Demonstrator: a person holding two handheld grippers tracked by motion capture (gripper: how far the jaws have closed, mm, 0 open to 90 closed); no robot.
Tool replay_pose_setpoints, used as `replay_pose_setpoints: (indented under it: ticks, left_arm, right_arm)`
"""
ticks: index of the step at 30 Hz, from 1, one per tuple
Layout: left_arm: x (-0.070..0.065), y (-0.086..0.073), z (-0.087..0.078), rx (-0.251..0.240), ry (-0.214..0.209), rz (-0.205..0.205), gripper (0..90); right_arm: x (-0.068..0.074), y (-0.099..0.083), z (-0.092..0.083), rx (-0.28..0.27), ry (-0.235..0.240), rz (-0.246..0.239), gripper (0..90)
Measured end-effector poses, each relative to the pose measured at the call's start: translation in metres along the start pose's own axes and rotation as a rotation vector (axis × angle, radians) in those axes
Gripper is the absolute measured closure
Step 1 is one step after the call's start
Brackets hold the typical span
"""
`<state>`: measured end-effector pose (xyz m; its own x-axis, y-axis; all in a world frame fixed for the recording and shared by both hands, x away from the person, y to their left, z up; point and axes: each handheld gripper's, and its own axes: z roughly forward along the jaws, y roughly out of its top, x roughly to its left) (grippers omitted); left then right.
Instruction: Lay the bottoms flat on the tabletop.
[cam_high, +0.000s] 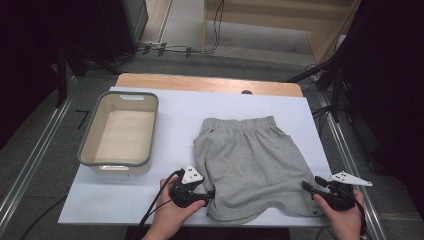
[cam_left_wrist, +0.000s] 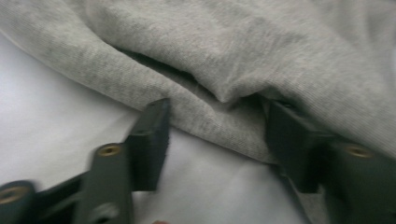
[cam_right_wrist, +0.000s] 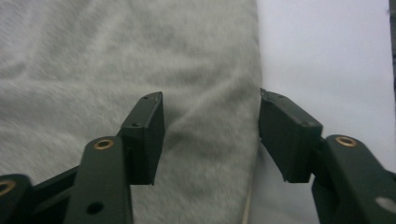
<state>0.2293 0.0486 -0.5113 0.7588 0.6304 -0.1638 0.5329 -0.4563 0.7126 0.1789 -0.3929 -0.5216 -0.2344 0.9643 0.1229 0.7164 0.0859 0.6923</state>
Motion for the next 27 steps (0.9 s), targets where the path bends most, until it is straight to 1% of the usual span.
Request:
replay_pose_setpoints:
  ticks: [1,2,3,4,5,6,7,8,9,12,13,15,16,18,19,20,21,22,23,24,25,27]
  left_arm:
    - [-0.001,0.000,0.001,0.000,0.004,-0.006,49.0]
    - [0.000,0.000,0.001,-0.002,0.005,-0.008,55.5]
    - [0.001,0.000,0.000,0.001,-0.006,-0.009,65.1]
    - [0.003,0.000,0.000,0.010,-0.047,-0.017,71.7]
    - [0.004,-0.001,-0.001,0.011,-0.069,-0.021,80.4]
    - [0.006,0.000,-0.003,0.016,-0.076,-0.018,83.7]
    - [0.008,0.000,-0.005,0.020,-0.081,-0.013,87.7]
    - [0.012,0.001,-0.010,0.019,-0.088,-0.018,89.3]
    - [0.015,0.001,-0.014,0.016,-0.088,-0.025,89.6]
    - [0.028,-0.001,-0.030,0.010,-0.084,-0.043,90.0]
    - [0.033,-0.002,-0.036,0.010,-0.077,-0.049,90.0]
    - [0.041,-0.006,-0.046,0.018,-0.045,-0.050,90.0]
    - [0.047,-0.009,-0.052,0.018,-0.035,-0.062,90.0]
    - [0.053,-0.013,-0.058,0.011,-0.035,-0.081,90.0]
    - [0.055,-0.015,-0.061,0.009,-0.044,-0.084,89.9]
    - [0.056,-0.017,-0.063,0.006,-0.063,-0.084,87.9]
    - [0.055,-0.019,-0.065,-0.002,-0.070,-0.084,78.4]
    - [0.054,-0.022,-0.068,-0.005,-0.064,-0.087,70.7]
    - [0.052,-0.025,-0.070,-0.011,-0.070,-0.094,63.0]
    - [0.051,-0.028,-0.073,-0.018,-0.081,-0.107,57.5]
    - [0.049,-0.031,-0.075,-0.023,-0.095,-0.120,54.4]
    - [0.041,-0.036,-0.080,-0.041,-0.119,-0.122,50.6]
  right_arm:
    - [0.000,-0.002,0.001,0.010,-0.010,-0.009,49.8]
    - [0.000,-0.002,0.001,0.008,-0.027,-0.014,56.3]
    - [-0.001,0.000,0.000,0.018,-0.035,-0.015,66.0]
    - [-0.002,0.000,0.000,0.021,-0.022,-0.017,71.6]
    - [-0.003,0.000,0.001,0.020,-0.017,-0.024,78.4]
    - [-0.003,0.000,0.001,0.018,-0.020,-0.027,81.7]
    - [-0.004,0.000,0.001,0.015,-0.019,-0.029,83.1]
    - [-0.006,0.000,0.000,0.012,-0.018,-0.027,83.8]
    - [-0.008,0.000,-0.001,0.008,-0.030,-0.020,84.2]
    - [-0.014,-0.001,-0.004,-0.008,-0.045,-0.008,84.5]
    - [-0.016,-0.002,-0.005,-0.013,-0.054,-0.004,84.6]
    - [-0.020,-0.002,-0.006,-0.018,-0.070,0.001,84.6]
    - [-0.022,-0.003,-0.006,-0.017,-0.080,0.009,84.6]
    - [-0.024,-0.003,-0.005,-0.018,-0.087,0.013,84.6]
    - [-0.023,-0.003,-0.005,-0.019,-0.090,0.013,83.9]
    - [-0.021,-0.002,-0.006,-0.026,-0.092,0.013,81.8]
    - [-0.019,-0.002,-0.007,-0.037,-0.092,0.007,75.6]
    - [-0.015,-0.001,-0.009,-0.052,-0.091,-0.005,70.1]
    - [-0.011,0.001,-0.012,-0.069,-0.087,-0.027,64.4]
    - [-0.007,0.002,-0.014,-0.082,-0.076,-0.042,60.5]
    - [-0.003,0.003,-0.015,-0.090,-0.063,-0.057,58.0]
    - [0.005,0.005,-0.015,-0.099,-0.050,-0.076,55.1]
